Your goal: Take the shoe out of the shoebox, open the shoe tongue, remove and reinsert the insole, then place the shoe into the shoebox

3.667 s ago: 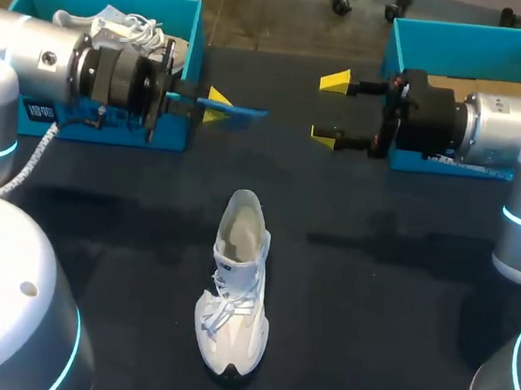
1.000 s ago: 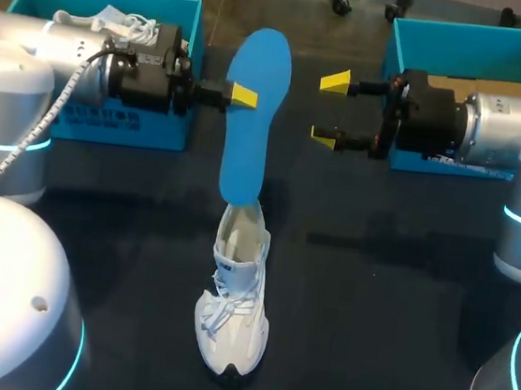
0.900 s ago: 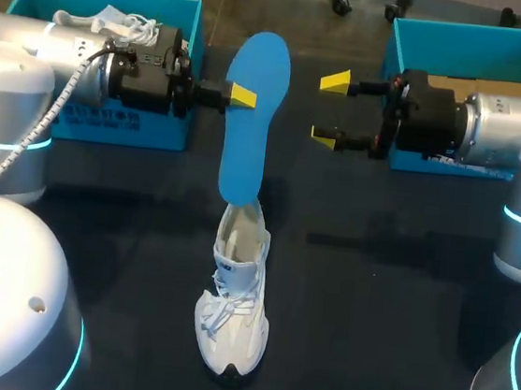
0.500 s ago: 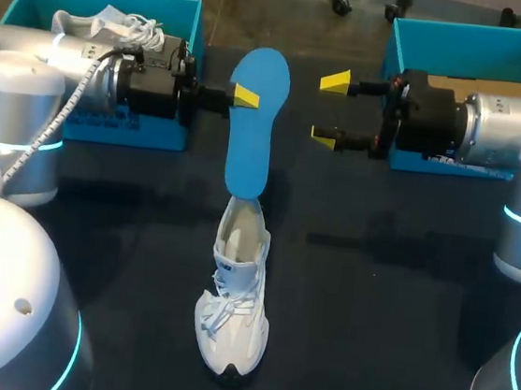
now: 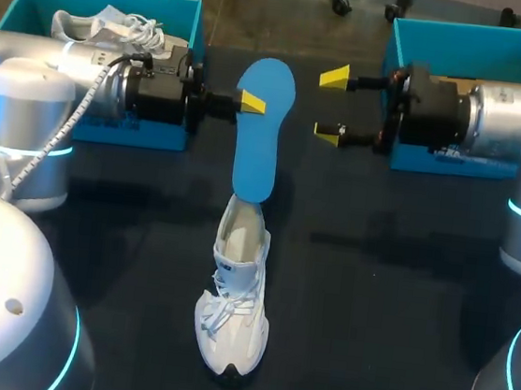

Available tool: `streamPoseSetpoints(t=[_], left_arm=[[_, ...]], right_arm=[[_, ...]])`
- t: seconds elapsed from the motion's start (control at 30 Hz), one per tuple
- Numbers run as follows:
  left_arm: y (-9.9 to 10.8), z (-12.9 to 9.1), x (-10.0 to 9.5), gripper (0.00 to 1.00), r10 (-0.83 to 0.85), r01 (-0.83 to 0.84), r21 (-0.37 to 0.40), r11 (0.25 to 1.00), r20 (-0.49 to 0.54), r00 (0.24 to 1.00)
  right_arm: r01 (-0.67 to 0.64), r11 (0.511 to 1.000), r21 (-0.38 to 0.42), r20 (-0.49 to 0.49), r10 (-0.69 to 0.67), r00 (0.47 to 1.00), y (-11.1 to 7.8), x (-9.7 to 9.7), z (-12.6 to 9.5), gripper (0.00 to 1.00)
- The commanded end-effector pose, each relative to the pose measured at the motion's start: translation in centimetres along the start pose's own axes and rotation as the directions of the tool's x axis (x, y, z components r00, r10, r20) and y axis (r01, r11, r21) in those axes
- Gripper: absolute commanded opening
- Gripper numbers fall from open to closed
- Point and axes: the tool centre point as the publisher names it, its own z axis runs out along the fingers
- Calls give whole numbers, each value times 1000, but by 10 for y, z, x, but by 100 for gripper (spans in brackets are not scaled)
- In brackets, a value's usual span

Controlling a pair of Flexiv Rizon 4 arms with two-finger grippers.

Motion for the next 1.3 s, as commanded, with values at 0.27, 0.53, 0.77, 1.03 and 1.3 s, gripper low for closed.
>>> streamPoseSetpoints(t=[0.27, 0.53, 0.77, 1.03, 1.3], left_arm=[[0, 0, 0, 0, -1, 1, -1, 1000, 2, 1000], [0, 0, 0, 0, -1, 1, -1, 1000, 2, 1000], [0, 0, 0, 0, -1, 1, -1, 1000, 2, 1000], [0, 0, 0, 0, -1, 1, -1, 1000, 2, 1000], [0, 0, 0, 0, -1, 1, -1, 1000, 2, 1000]], right_arm=[[-52, 998, -29, 278, 58, 959, 0, 31, -6, 100], [-80, 996, -51, 449, 94, 888, -2, 45, -12, 100], [-94, 993, -72, 601, 119, 791, -3, 62, -9, 100], [-112, 989, -94, 726, 145, 672, -7, 70, 2, 100], [-122, 989, -85, 799, 141, 584, -8, 77, 10, 100]])
